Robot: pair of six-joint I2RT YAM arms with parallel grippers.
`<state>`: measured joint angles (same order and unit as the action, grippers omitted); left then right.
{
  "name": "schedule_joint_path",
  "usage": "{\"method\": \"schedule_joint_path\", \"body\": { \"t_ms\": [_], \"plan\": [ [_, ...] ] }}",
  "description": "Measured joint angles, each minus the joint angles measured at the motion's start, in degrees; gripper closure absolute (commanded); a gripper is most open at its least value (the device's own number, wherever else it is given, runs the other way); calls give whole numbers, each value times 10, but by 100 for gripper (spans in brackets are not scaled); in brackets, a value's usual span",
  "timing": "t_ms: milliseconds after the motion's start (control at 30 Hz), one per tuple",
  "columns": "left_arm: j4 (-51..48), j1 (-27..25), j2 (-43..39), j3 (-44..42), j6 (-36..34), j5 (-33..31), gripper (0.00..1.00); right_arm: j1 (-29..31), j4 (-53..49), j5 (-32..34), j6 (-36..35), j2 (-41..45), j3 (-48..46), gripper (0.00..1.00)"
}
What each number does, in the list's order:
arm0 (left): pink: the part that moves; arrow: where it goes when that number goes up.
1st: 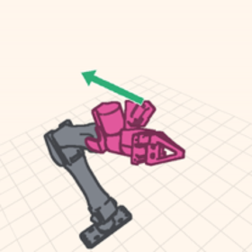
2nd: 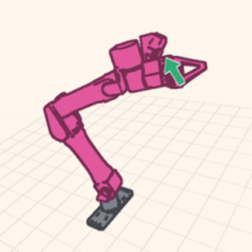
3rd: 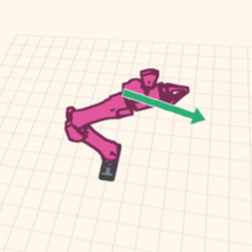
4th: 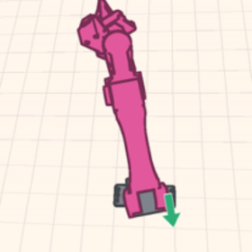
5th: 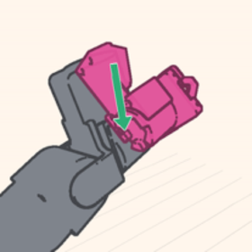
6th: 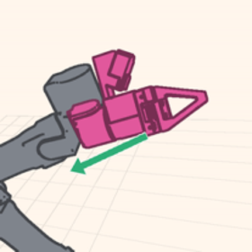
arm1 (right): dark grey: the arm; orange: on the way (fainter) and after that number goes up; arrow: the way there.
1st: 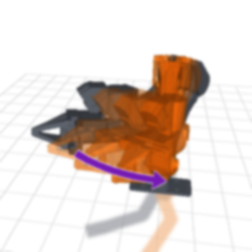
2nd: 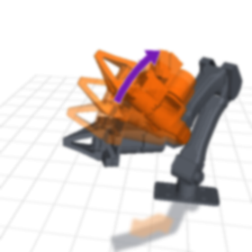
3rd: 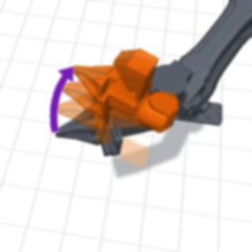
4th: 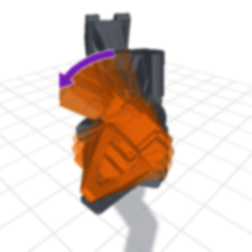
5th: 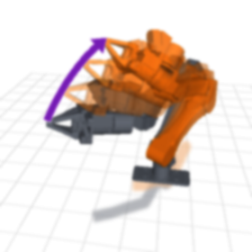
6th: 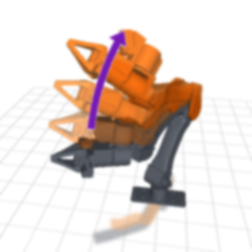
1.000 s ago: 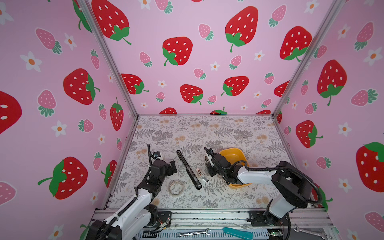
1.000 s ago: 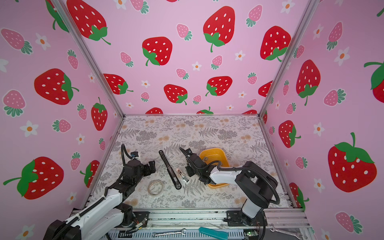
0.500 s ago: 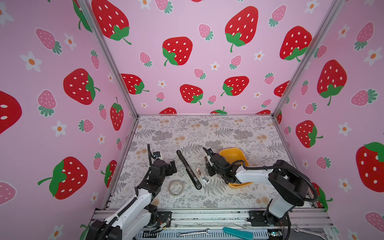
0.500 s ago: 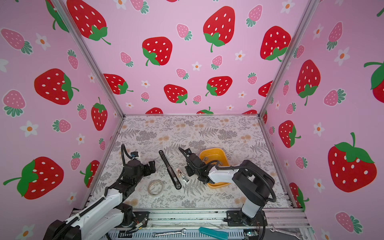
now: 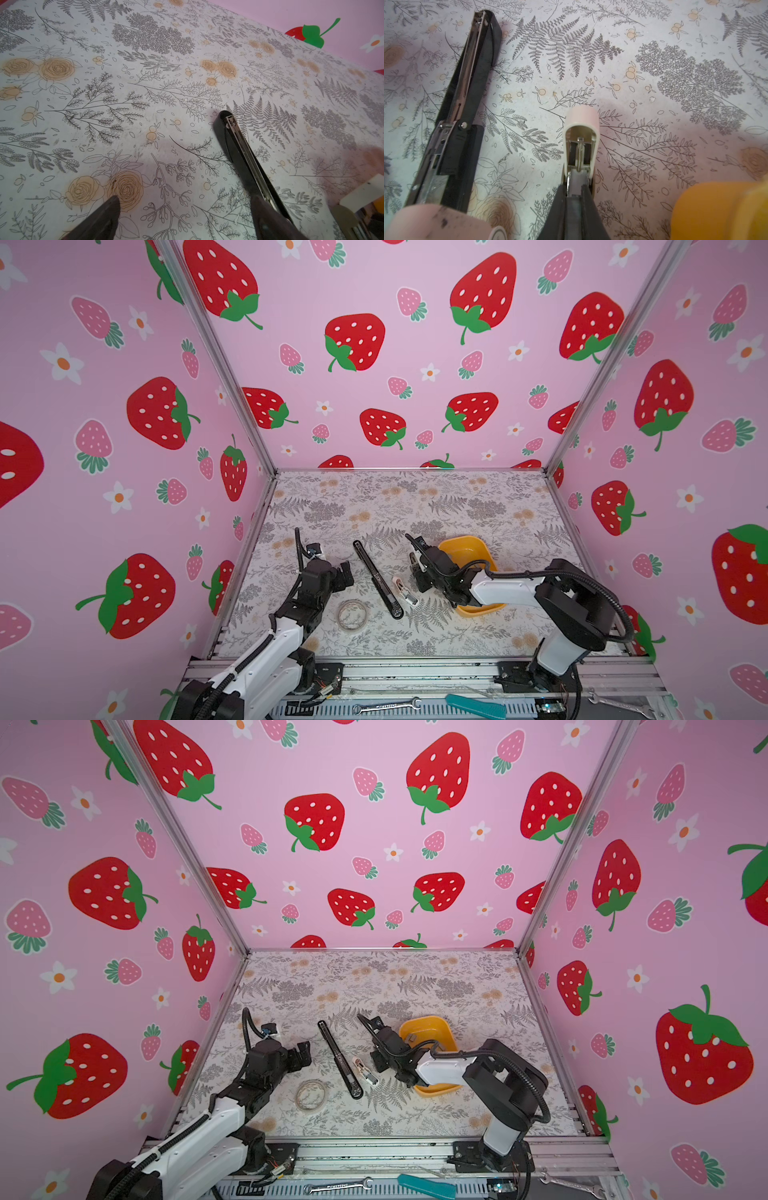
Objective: Load the staples into the stapler
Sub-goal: 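Align the held strip above the beige stapler's open channel with the right gripper, then lower the strip into the beige stapler's channel and open the right gripper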
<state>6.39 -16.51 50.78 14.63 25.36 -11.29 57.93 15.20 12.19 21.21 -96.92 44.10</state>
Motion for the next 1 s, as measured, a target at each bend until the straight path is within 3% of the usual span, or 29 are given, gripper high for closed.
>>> {"method": "schedule_joint_path", "body": {
  "t_ms": [1000],
  "plan": [
    [0,0,0,0,0,0,1,-1,-12,6,0,-7,7,92]
  ]
}}
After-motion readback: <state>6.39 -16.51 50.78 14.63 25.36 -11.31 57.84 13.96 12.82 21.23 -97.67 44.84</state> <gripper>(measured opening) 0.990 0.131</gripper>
